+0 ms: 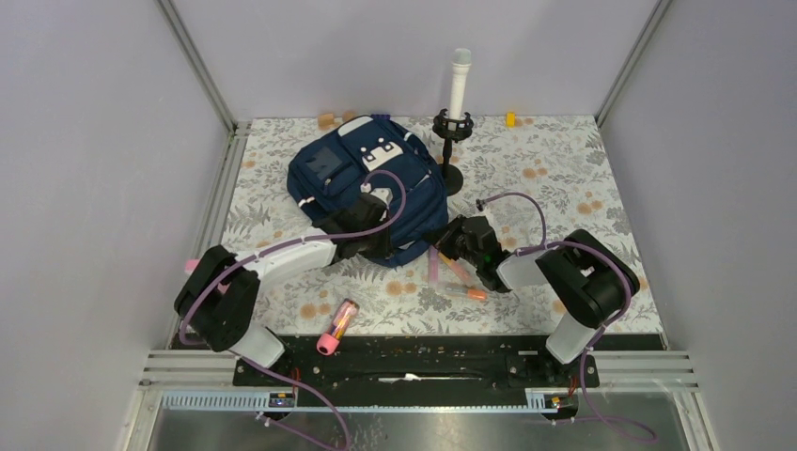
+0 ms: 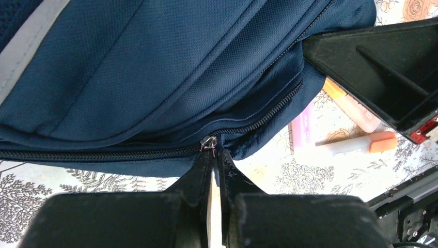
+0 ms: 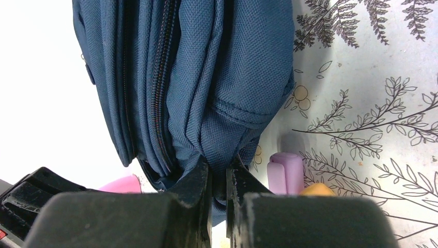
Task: Pack the student bag
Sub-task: Zip the student bag at the center of the board.
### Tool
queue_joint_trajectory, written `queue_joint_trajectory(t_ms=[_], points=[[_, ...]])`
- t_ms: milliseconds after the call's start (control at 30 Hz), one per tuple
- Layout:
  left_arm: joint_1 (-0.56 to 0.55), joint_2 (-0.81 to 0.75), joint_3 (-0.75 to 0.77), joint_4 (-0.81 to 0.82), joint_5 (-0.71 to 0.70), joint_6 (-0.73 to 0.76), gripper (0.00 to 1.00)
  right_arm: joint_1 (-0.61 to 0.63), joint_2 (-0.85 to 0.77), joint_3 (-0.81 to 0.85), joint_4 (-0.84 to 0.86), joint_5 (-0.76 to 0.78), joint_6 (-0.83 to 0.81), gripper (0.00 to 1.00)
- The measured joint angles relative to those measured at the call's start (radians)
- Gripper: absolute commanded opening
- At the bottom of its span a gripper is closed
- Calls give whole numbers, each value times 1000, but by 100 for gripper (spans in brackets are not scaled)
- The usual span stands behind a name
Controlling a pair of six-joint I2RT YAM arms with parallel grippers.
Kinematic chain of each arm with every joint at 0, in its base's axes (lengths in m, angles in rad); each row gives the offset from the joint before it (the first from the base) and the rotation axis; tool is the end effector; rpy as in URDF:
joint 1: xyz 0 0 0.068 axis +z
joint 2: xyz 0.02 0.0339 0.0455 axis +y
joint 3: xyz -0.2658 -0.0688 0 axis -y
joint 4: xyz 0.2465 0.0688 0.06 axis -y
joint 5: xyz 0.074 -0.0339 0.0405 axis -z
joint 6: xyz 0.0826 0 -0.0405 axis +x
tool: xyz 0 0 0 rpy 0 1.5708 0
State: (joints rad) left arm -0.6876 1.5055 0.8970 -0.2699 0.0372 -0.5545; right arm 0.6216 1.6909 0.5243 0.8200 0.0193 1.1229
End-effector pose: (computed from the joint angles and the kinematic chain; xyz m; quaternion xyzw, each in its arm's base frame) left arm 0.2601 -0.2176 0.1666 0.0688 0.9380 -0.2116 0.2657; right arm 0.2865 0.2032 0.1212 0.2084 0.7915 0.4349 0.3755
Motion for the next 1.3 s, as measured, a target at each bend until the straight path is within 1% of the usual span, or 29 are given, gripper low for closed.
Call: queue_joint_trajectory(t_ms=[200,233,267,300,333,367,400,467,567,633,733,833,967,1067,1200,1300], points=[[-23,43,34,-17,-27,-5,0,9,1,2,-8,23,-9,0],[-25,43,37,-22,-31,-6,0,10,1,2,-8,25,-12,1],[-26,43,38,-26,-35,-5,3,12,0,2,-9,29,-17,8],[-28,43,39,-29,-42,-5,14,14,-3,2,-14,34,-24,16],[-30,42,39,-33,-46,-3,28,16,-8,2,-20,37,-29,20],[-33,38,39,-37,-50,2,41,19,-19,2,-32,42,-39,32],[-37,31,40,-46,-53,6,55,23,-38,0,-44,46,-54,42],[-45,8,43,-79,-56,24,72,30,-93,-8,-83,58,-89,58],[-59,-56,52,-112,-63,38,96,45,-231,-23,-166,73,-159,71],[-66,-111,73,-151,-72,61,99,53,-317,-23,-215,81,-207,76],[-66,-188,135,-236,-104,99,99,56,-446,-24,-290,105,-295,78],[-53,-245,209,-330,-130,150,99,56,-560,-29,-357,123,-370,78],[15,-306,275,-435,-140,220,99,59,-653,-50,-433,128,-435,76],[89,-349,281,-481,-156,261,99,94,-666,-48,-499,136,-468,75],[169,-422,276,-485,-202,301,99,230,-612,-8,-579,165,-483,74],[195,-487,243,-446,-251,337,99,335,-536,56,-609,185,-481,72]])
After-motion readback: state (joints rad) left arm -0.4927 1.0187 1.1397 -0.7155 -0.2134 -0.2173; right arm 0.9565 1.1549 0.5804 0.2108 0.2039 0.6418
